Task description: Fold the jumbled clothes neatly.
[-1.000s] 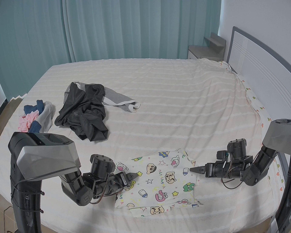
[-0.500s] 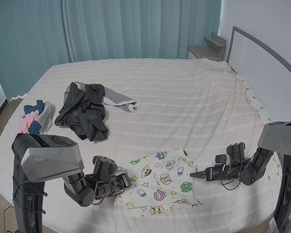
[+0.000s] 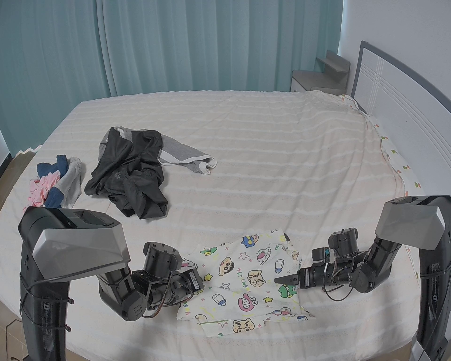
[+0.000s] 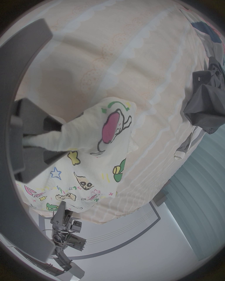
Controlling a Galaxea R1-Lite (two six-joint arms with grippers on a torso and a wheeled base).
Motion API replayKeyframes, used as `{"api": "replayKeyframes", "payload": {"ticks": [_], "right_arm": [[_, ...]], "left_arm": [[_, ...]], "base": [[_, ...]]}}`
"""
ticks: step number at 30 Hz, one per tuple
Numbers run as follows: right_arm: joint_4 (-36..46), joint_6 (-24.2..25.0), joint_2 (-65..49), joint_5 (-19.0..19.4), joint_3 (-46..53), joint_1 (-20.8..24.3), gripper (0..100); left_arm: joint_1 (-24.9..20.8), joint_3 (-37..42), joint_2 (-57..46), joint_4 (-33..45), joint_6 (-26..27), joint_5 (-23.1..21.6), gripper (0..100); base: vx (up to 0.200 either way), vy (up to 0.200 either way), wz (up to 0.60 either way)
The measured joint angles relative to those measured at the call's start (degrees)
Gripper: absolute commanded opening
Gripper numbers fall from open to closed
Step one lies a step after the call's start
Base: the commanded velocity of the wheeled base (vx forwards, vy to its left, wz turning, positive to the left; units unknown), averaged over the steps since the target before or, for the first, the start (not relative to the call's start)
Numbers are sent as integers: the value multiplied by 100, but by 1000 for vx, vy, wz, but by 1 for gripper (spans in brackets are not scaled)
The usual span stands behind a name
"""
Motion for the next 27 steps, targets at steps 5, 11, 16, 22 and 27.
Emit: {"api": "replayKeyframes", "payload": {"ticks": [5,11,16,22,27], "right_arm": [[-13,-18,88,60,-74,39,100],[-24,-40,-44,57,33,135,100],[-88,-174,-232,65,236,389,100],[-115,-233,-286,40,212,573,100],[-93,-219,-226,38,107,507,100]], "left_arm": [[0,0,0,0,0,1,0],[0,6,0,1,0,1,0],[-5,9,0,0,0,13,0],[-7,15,0,0,0,17,0],[-9,17,0,0,0,20,0]], "base": [[0,0,0],[0,0,0],[0,0,0],[0,0,0],[0,0,0]]}}
